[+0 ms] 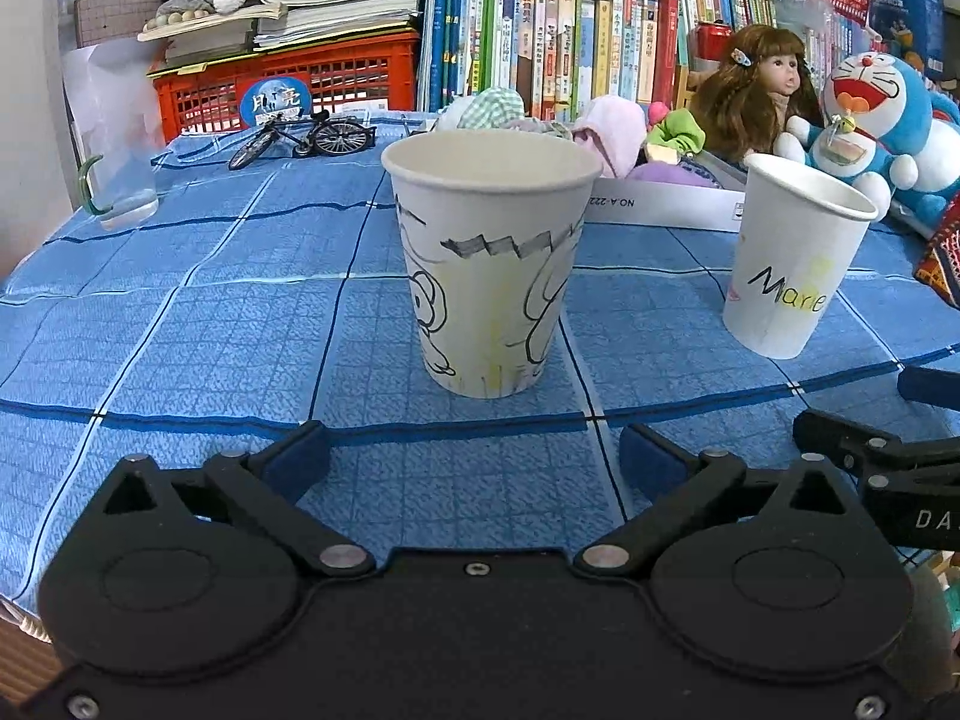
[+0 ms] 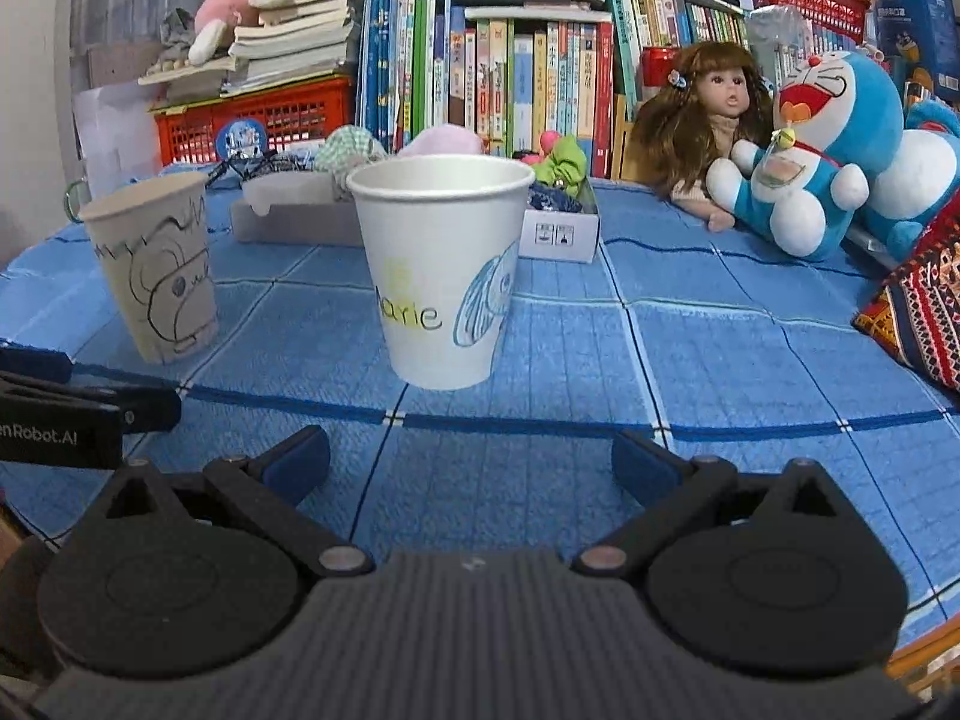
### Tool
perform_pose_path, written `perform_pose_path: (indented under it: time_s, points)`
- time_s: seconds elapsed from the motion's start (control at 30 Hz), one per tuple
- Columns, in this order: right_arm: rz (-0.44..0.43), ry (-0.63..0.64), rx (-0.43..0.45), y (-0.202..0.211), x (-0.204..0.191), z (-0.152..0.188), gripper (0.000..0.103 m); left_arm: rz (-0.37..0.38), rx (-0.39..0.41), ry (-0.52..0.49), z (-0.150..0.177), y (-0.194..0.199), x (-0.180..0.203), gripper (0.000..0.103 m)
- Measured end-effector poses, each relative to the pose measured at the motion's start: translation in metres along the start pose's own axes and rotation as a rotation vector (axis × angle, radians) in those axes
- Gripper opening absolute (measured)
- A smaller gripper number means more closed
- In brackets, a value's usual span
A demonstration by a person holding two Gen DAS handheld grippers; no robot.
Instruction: Organize soft objects
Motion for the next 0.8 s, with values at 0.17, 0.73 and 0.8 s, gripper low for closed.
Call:
perform_pose_path:
  time_s: [0.17, 0.73, 0.8]
  points:
    - [0.01, 0.005, -0.011, -0.0034, -0.0004, 0.0004, 0.103, -0.003, 0.002, 0.002, -0.0003, -0.0014, -0.0008, 0.103]
    - [0.034, -0.01, -0.042, -0.0075, -0.0014, -0.0012, 0.103, -0.011, -0.002, 0.006, 0.0, -0.0021, -0.0007, 0.103]
    - [0.034, -0.011, -0.042, -0.0075, -0.0014, -0.0014, 0.103, -0.013, -0.003, 0.006, 0.0006, -0.0029, -0.001, 0.103]
Point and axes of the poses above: each gripper's, at about its wrist camera, not at the fingertips, and y roughly against the way its jaws point, x to its right, z to its underside, the point moved 6 cm from there along -y, roughly the way its jaws point, and after that the axes turned 7 degrees about -x, right-handed, at the moved point
